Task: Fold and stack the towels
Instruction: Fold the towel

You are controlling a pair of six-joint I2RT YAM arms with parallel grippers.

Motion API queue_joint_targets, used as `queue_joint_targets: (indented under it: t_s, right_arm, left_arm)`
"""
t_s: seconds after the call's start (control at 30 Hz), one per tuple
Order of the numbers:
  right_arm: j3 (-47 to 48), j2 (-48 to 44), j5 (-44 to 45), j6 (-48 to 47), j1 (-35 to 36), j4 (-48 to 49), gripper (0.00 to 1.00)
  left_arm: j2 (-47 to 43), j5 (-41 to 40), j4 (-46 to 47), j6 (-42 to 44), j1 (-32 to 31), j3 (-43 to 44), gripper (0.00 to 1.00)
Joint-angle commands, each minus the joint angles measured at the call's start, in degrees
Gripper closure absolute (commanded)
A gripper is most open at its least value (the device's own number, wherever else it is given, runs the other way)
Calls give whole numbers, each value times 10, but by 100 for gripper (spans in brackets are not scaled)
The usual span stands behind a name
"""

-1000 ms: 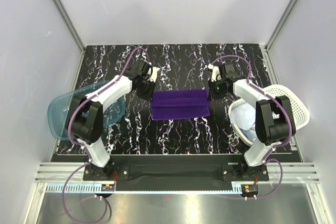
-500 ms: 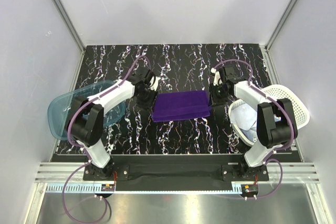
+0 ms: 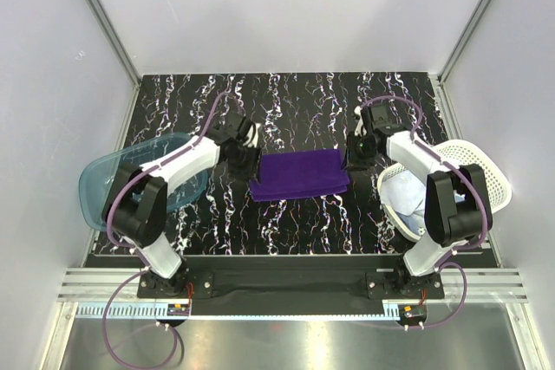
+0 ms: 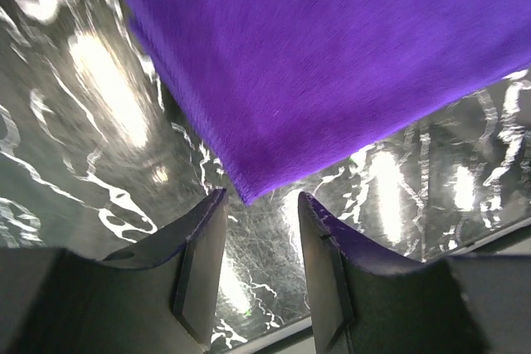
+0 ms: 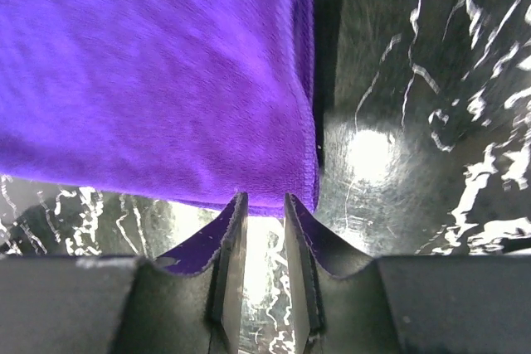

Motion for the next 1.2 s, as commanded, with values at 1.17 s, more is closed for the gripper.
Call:
queue_joint_targets:
  t_s: [1.17]
  right_arm:
    - [-78,30,147,180,46,47,69]
  left_arm:
    - [8,-60,115,-196,-13,-120,60]
